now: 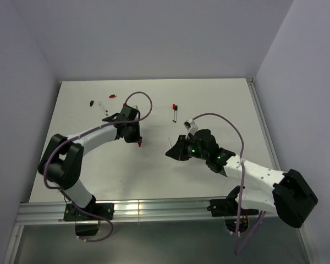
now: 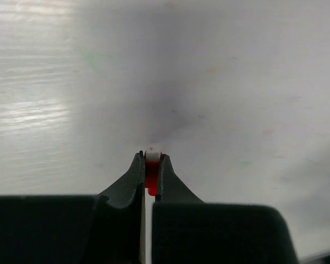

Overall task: Insert the pens into the pen caps
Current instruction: Insert the pen cap onto the pen.

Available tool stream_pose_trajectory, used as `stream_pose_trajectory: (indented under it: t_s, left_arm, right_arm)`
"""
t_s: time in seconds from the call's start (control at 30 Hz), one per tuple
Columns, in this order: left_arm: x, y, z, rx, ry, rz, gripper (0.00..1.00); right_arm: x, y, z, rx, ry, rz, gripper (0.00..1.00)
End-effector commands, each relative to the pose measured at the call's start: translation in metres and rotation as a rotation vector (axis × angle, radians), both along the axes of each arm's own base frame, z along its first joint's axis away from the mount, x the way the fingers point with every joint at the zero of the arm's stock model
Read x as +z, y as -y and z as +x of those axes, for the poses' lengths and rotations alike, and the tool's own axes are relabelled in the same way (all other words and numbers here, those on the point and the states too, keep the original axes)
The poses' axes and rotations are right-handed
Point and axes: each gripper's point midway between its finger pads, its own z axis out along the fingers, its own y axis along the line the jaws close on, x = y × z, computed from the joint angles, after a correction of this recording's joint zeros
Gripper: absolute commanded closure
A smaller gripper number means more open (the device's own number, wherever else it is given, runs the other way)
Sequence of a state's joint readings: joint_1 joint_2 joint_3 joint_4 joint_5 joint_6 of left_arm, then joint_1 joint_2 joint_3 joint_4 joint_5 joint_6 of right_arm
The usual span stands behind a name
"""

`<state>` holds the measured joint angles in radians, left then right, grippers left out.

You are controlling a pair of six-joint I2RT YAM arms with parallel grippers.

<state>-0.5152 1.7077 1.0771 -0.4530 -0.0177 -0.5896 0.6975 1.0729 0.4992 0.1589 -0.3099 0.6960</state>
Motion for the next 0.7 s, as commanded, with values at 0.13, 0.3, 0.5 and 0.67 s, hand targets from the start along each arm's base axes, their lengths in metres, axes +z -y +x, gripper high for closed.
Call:
stream_pose_trajectory:
  t_s: [0.13,0.3,0.5,0.67]
  left_arm:
    - [0.128,0.073,0.021,-0.033,0.309,-0.636,1.0]
    - [0.191,0.076,0.024,-0.063,0.401,-0.803,1.0]
    - [0.241,0.065,0.023,-0.139,0.431,-0.86,1.0]
    - [0.252,0.051,0.014,-0.177,0.441,-0.946,1.0]
  right_arm:
    - [0.037,-0.035,0.013,0.126,0.128,0.076,1.0]
    - [0.066,-0.05,0.024,0.082,0.109,0.123,1.0]
    - [0.089,-0.076,0.021,0.063,0.116,0.205,1.0]
    - [0.102,-0.086,0.03,0.048,0.14,0.213,1.0]
